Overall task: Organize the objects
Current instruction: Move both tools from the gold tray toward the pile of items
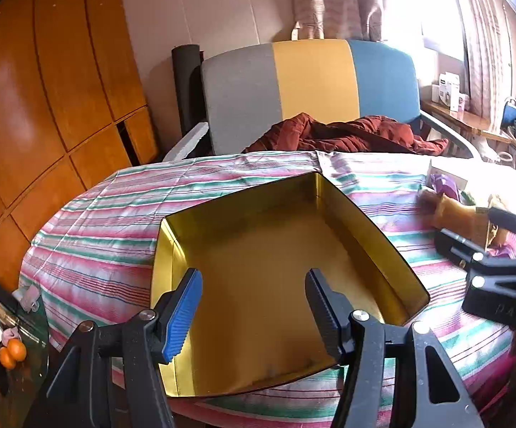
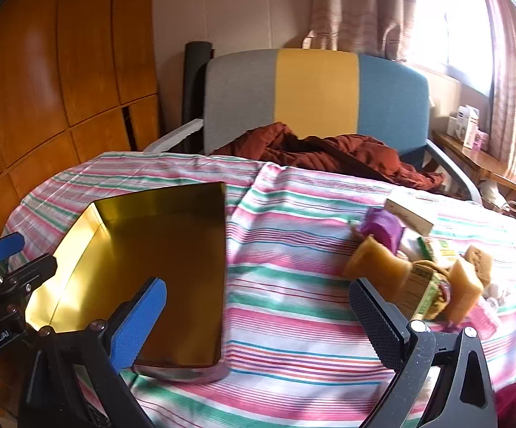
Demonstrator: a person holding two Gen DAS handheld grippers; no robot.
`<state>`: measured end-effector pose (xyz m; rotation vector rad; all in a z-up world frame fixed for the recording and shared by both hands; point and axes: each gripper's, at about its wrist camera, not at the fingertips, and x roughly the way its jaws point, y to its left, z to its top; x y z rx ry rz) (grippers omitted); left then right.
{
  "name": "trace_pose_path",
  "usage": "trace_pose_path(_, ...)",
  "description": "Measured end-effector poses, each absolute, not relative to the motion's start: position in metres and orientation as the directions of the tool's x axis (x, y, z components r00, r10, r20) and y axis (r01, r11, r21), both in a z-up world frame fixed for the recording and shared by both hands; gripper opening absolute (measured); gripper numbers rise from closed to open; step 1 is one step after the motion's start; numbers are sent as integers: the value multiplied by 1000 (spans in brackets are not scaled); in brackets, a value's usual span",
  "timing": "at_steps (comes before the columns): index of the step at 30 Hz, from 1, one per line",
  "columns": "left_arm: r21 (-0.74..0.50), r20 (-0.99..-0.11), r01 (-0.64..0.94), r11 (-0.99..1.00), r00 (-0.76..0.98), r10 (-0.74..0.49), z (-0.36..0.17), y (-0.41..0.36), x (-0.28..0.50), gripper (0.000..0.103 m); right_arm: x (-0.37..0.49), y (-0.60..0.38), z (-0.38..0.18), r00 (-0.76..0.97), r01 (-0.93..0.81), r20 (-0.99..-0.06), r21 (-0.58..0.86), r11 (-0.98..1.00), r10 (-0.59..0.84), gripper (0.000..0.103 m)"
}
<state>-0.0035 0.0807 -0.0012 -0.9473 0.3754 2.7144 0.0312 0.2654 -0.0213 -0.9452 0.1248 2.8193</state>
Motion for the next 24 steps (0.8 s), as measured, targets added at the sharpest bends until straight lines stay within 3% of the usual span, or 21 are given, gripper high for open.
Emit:
trace_pose_path(17,160,-687,-446,-881,-691,225,-11,121,-8,61,50,369,6,-744,-390,-610,67,-918,272,103)
trace_pose_path(19,81,-710,-505,-859,-634,306,-10,127,-10,61,53,387,10,-739,-416,-613,89,-905,280,103)
trace_pose_path(22,-151,-747,-575,-804,-466,474,-12,133,-17,62,55,415,15,-725,-458,-613,90,-884,313,103)
trace_pose_path(24,-175,-765,-574,-800,-432,478,-13,145,-21,62,59,434,17,-719,-486,-610,97,-868,334,103)
